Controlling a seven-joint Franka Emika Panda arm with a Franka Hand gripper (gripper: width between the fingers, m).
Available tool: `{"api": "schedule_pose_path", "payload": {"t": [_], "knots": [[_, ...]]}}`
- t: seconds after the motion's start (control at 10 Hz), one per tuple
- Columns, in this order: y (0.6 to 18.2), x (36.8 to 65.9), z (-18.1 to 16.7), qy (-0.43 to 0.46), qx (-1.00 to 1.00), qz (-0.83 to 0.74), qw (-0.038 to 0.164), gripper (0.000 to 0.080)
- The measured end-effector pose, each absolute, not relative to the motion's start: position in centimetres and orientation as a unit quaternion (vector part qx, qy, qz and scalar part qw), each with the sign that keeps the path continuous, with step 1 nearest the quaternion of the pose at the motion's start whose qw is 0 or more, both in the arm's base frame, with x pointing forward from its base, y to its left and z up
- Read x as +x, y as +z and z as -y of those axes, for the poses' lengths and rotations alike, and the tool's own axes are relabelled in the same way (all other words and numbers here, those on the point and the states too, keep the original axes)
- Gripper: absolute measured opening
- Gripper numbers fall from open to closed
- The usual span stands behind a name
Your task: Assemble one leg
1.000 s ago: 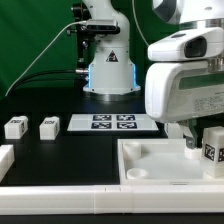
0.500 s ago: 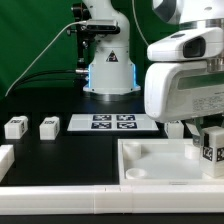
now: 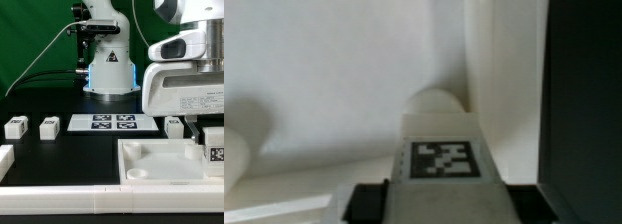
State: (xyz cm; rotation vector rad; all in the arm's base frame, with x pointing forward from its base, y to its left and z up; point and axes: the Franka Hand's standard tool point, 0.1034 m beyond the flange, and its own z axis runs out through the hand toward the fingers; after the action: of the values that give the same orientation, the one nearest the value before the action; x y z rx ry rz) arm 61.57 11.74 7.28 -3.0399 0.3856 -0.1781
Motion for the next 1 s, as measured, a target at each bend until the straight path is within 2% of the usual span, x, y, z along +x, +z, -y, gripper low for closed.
{"api": "schedule_pose_path", "payload": {"t": [0.5,0.8,1.0], "knots": [[7.20,61.42,-12.15,-0.033,-0.872,-0.484,0.068,0.0293],[7.20,61.32,-12.50,-0.021,-0.788,-0.611,0.073,0.0293],[7.18,61.27,-12.51,-0.019,-0.781,-0.619,0.072,0.0293]]}}
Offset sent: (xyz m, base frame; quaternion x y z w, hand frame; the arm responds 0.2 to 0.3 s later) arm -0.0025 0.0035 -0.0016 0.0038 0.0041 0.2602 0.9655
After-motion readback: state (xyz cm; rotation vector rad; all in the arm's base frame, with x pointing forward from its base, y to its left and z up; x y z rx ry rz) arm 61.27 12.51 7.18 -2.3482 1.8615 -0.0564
